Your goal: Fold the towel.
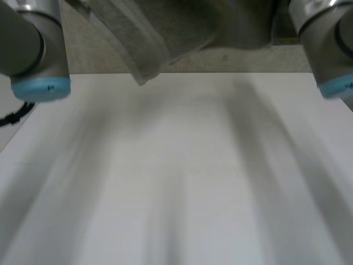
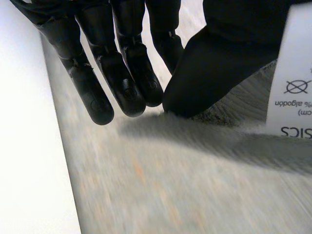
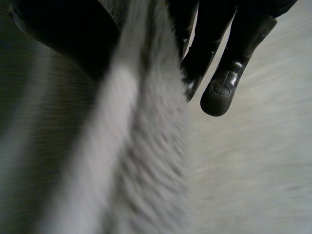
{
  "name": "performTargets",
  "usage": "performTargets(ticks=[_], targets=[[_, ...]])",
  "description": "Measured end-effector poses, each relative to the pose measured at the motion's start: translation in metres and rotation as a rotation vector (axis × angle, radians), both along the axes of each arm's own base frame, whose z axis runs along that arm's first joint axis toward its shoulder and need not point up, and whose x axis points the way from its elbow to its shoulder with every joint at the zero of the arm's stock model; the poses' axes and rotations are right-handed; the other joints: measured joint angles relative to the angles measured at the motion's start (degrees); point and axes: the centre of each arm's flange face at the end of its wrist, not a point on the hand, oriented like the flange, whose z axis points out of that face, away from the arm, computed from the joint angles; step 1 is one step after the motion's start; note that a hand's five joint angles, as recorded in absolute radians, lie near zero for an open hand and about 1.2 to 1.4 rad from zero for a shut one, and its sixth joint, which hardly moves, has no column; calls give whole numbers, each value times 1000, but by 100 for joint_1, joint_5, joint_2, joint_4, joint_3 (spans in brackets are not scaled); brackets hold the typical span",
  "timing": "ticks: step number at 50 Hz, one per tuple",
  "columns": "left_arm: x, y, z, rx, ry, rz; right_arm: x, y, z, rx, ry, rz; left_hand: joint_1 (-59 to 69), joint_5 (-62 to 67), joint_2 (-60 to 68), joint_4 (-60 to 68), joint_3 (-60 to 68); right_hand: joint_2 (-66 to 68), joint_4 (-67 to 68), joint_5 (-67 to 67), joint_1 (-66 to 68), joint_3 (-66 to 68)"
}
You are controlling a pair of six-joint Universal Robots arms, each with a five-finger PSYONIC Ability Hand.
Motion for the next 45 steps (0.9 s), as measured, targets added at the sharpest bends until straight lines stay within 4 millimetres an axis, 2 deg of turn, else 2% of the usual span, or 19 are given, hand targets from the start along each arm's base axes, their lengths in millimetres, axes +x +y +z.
performTargets(ticks=[2,4,5,6,7,8,9,11,13,14,16,18,22,25,28,31,38,45], targets=[[1,-1,-17,55,-22,2,1,2,-19,92,48,18,0,0,0,0,0,0,0,0,0,5],[2,0,-49,151,-65,1,1,8,-54,253,126,38,0,0,0,0,0,0,0,0,0,22],[3,0,-57,176,-76,0,1,9,-63,294,145,42,0,0,0,0,0,0,0,0,0,25],[4,3,-77,232,-104,-3,-1,14,-84,384,186,50,0,0,0,0,0,0,0,0,0,26],[5,4,-86,257,-116,-5,-1,16,-93,421,203,53,0,0,0,0,0,0,0,0,0,26],[6,7,-105,309,-143,-11,-3,20,-111,491,233,58,0,0,0,0,0,0,0,0,0,26],[7,9,-116,338,-157,-15,-3,22,-118,518,245,60,0,0,0,0,0,0,0,0,0,26],[9,19,-150,429,-206,-36,-7,32,-156,646,298,69,0,0,0,0,0,0,0,0,0,26],[11,24,-167,470,-229,-49,-8,36,-174,692,317,72,0,0,0,0,0,0,0,0,0,26],[12,30,-184,509,-251,-64,-10,40,-192,735,333,76,0,0,0,0,0,0,0,0,0,26],[13,37,-201,549,-273,-79,-11,43,-210,772,346,78,0,0,0,0,0,0,1,0,0,26],[15,45,-220,585,-295,-96,-14,48,-238,821,362,76,0,0,0,0,0,0,0,-10,0,26],[19,53,-238,610,-310,-107,-20,51,-269,874,370,66,0,0,0,0,0,-106,-106,-272,-86,-86],[23,53,-239,604,-305,-99,-25,52,-282,908,356,52,0,0,0,0,0,-453,-414,-622,-417,-382],[27,51,-233,589,-292,-87,-30,51,-283,932,318,35,0,0,0,0,0,-1090,-1083,-1287,-1079,-1068],[32,49,-226,573,-279,-73,-36,48,-278,956,255,17,0,0,0,0,0,-1680,-1664,-1901,-1713,-1693],[45,44,-213,549,-252,-34,-51,43,-259,962,74,-37,0,0,0,0,0,-3888,-3943,-4279,-3973,-3911],[57,41,-209,547,-232,-4,-71,39,-252,943,1,-143,0,0,0,0,0,-4142,-4201,-4602,-4262,-4150]])
